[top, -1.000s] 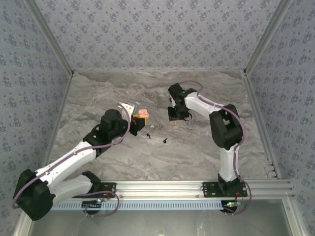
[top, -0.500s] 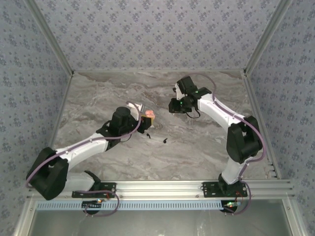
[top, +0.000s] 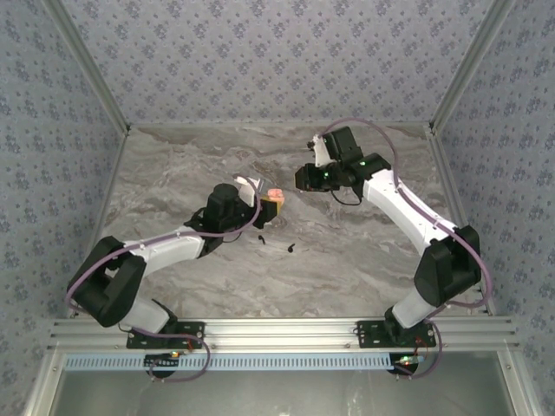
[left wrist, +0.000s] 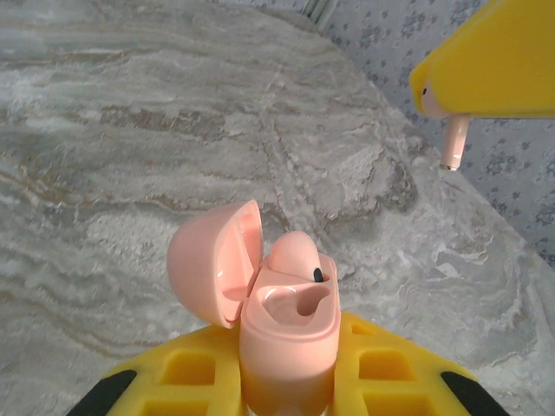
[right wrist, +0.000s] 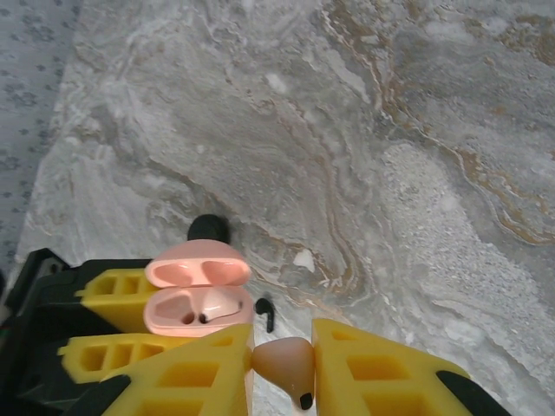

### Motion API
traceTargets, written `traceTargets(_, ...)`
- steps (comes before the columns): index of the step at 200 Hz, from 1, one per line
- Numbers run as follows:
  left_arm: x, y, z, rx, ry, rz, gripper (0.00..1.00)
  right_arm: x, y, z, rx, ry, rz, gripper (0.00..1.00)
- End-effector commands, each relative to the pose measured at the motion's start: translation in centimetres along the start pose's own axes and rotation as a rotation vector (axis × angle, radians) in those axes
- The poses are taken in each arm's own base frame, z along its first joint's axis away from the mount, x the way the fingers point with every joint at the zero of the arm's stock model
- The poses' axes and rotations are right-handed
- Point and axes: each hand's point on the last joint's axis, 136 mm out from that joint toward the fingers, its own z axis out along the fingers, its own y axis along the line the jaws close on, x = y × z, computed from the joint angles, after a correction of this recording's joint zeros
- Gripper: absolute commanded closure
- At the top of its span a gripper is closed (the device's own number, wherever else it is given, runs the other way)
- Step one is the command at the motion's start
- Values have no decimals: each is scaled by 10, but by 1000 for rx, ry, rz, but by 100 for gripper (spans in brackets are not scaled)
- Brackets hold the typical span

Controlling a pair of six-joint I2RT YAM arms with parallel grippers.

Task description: Insert the wireless bluetooth earbuds into the charging case

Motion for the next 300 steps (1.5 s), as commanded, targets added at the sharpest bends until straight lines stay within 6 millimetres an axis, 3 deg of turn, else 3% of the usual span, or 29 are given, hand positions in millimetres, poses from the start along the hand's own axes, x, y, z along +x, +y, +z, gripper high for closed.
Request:
traceTargets(1, -22, -19, 2, 90, -81, 68, 82, -8, 18, -17, -65, -51, -8, 76)
traceTargets(115, -35, -44, 10, 196, -126, 109, 81, -11, 51, -22, -124, -91, -72, 76)
traceTargets(300, -47, -60, 7, 226, -132, 97, 80, -4, 47, -10, -87, -67, -93, 76)
